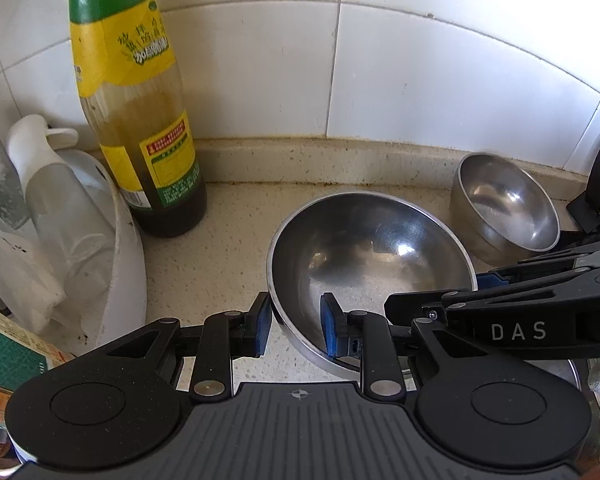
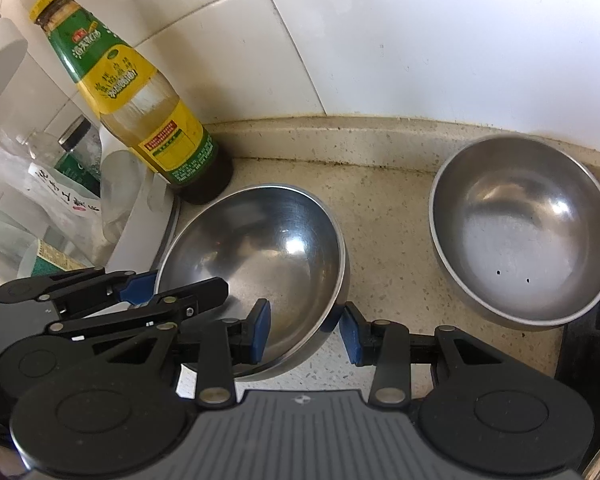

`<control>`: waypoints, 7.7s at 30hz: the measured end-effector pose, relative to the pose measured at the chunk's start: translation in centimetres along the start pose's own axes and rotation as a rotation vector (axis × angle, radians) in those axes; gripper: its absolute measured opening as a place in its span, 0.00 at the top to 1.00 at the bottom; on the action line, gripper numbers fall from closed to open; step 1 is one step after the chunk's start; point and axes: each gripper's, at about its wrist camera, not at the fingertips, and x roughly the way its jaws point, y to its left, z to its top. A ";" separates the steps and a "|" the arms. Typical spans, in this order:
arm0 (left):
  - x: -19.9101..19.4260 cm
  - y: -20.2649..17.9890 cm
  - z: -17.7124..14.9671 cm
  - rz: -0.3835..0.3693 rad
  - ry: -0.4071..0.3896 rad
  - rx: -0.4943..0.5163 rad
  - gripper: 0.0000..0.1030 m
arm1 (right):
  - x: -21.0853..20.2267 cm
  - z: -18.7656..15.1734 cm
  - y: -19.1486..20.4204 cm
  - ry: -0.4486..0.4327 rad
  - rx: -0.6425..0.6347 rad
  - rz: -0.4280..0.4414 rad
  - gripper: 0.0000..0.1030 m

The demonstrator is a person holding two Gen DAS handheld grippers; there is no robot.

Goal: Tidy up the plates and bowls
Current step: 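Tilt the held steel bowl up beside the other bowl with the left gripper, then lower the held steel bowl into the other steel bowl, open left gripper, then move the left gripper toward the steel bowl standing by the wall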

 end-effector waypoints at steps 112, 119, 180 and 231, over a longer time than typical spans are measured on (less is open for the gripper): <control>-9.5 -7.7 -5.2 -0.135 -0.072 0.260 0.67 | -12.3 -10.2 0.1 -0.115 0.153 -0.107 0.62; -9.0 -7.7 -5.6 -0.126 -0.054 0.254 0.67 | -11.9 -10.4 0.1 -0.103 0.154 -0.109 0.62; -6.8 -7.7 -1.7 0.020 -0.108 0.292 0.14 | -12.4 -6.2 -5.4 -0.135 0.136 -0.187 0.49; 3.7 -11.5 6.3 0.032 0.033 0.362 0.11 | -5.0 3.0 -12.9 -0.012 0.160 -0.228 0.40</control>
